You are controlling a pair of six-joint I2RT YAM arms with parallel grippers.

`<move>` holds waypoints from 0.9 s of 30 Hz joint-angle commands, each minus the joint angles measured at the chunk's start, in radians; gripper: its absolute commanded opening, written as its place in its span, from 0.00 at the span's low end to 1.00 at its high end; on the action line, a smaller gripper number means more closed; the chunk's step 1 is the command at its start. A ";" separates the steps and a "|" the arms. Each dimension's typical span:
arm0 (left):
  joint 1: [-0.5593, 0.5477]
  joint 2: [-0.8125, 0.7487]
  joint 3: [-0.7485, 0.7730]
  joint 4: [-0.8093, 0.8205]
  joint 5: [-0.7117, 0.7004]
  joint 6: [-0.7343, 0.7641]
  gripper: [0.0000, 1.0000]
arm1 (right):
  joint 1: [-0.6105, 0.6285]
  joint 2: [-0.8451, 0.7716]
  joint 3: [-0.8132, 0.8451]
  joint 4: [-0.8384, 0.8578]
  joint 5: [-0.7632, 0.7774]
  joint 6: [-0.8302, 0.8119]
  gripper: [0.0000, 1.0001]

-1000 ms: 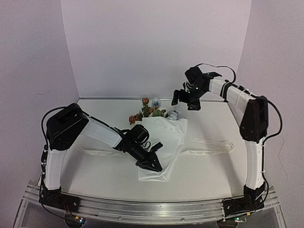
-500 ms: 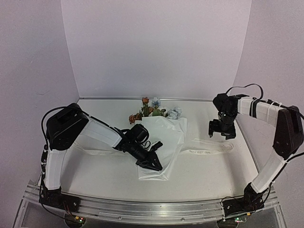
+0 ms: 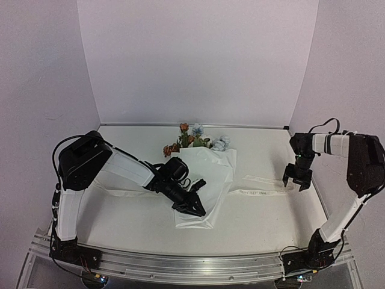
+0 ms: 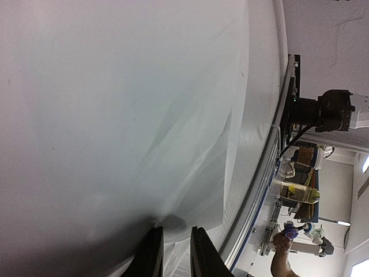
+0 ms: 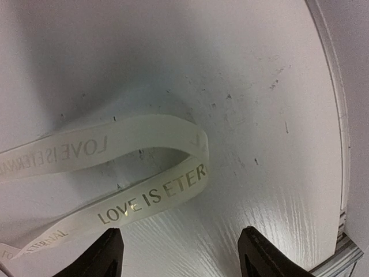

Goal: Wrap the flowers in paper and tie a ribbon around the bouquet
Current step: Adjust the fake flower in the folded bouquet, then pick up the right side of the ribbon from the center of the board.

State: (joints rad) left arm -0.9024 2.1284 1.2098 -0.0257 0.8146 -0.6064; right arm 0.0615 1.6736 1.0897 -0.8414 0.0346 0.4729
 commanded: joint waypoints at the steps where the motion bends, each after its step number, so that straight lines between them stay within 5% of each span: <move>1: 0.007 -0.033 0.030 -0.022 -0.027 0.012 0.19 | -0.065 0.067 0.059 0.027 -0.082 0.070 0.65; 13: 0.007 -0.045 0.043 -0.052 -0.027 0.028 0.20 | -0.135 0.217 0.151 0.010 -0.187 0.181 0.54; 21: 0.008 -0.099 0.061 -0.059 -0.025 0.027 0.27 | -0.141 0.190 0.160 0.028 -0.206 0.193 0.02; 27: 0.008 -0.135 0.050 -0.062 -0.032 0.022 0.29 | -0.135 0.034 0.070 0.160 -0.268 0.224 0.00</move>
State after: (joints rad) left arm -0.9020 2.0686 1.2247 -0.0792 0.7966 -0.5989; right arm -0.0765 1.8530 1.2003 -0.7655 -0.1886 0.6672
